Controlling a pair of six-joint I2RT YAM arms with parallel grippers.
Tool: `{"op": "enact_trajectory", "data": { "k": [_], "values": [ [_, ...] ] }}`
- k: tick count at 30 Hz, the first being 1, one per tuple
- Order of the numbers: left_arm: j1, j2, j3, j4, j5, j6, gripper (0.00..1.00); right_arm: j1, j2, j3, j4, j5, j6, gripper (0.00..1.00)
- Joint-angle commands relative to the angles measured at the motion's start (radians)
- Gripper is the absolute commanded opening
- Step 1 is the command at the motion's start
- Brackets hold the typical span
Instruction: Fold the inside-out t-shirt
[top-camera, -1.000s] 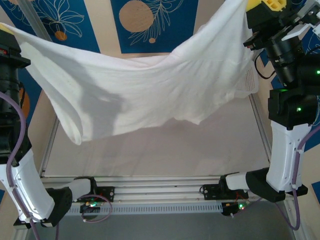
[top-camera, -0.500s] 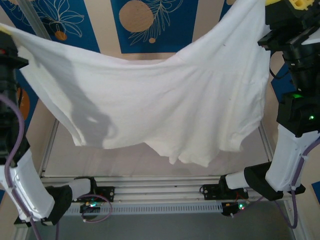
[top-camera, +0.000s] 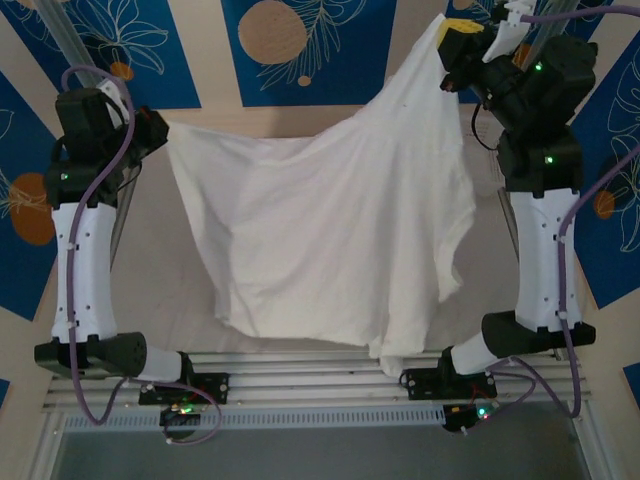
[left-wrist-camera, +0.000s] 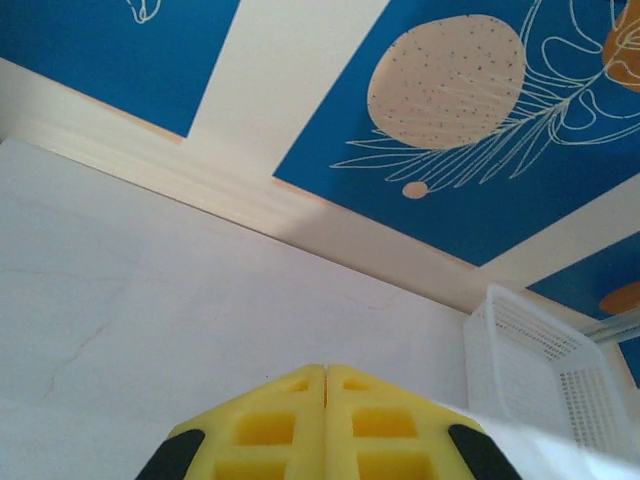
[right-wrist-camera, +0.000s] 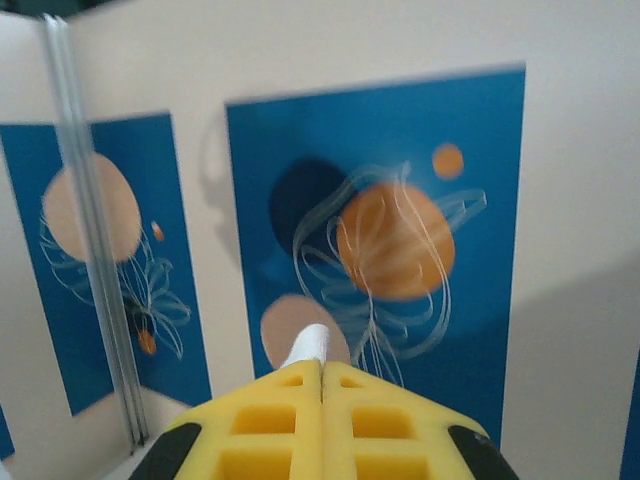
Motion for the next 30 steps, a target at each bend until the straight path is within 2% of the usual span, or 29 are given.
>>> {"op": "enact_trajectory", "data": {
  "k": [1,6,10,15,20,26,30],
  "values": [
    [0.011,-0.072,0.135,0.05,0.049,0.007,0.0,-0.009,-0.056,0.113,0.063,0.006,0.052,0.0],
    [0.01,-0.088,0.29,0.059,0.054,-0.014,0.0,-0.009,-0.089,0.187,0.121,-0.031,0.12,0.0],
    [0.011,-0.124,0.35,0.09,0.047,-0.021,0.0,-0.007,-0.14,0.188,0.174,-0.033,0.148,0.0],
    [0.011,-0.198,0.37,0.199,0.04,0.021,0.0,-0.006,-0.197,0.181,0.239,-0.038,0.166,0.0],
    [0.012,-0.207,0.468,0.169,-0.001,0.073,0.0,-0.005,-0.22,0.176,0.294,-0.056,0.183,0.0],
    [0.012,-0.183,0.468,0.097,-0.119,0.12,0.0,-0.002,-0.182,0.177,0.305,-0.064,0.142,0.0],
    [0.011,-0.144,0.384,0.096,-0.178,0.159,0.0,0.001,-0.116,0.172,0.277,-0.086,0.115,0.0]
  ]
}}
